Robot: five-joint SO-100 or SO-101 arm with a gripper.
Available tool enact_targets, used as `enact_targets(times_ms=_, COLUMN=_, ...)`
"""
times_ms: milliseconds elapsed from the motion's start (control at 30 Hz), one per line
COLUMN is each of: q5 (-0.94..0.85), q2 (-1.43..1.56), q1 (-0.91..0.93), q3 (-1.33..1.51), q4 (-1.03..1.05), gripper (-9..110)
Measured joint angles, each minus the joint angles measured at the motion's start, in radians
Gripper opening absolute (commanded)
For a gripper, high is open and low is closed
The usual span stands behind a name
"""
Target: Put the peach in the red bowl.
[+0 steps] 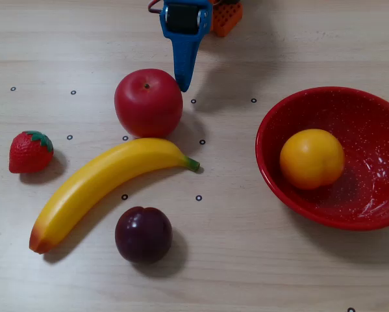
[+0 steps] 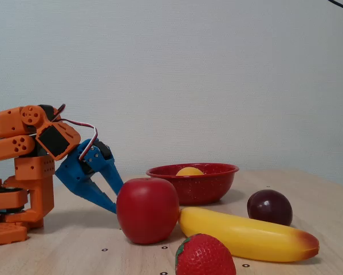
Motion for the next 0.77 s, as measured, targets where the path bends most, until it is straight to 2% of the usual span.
enact_targets(times_ms=133, q5=0.009, q2=-0.002, q1=0.002, q3=0.000, q4=0.000, gripper=0)
enact_targets(times_ms=767, q5=0.029, q2=0.000, q1=0.002, q3=0.000, q4=0.000, gripper=0)
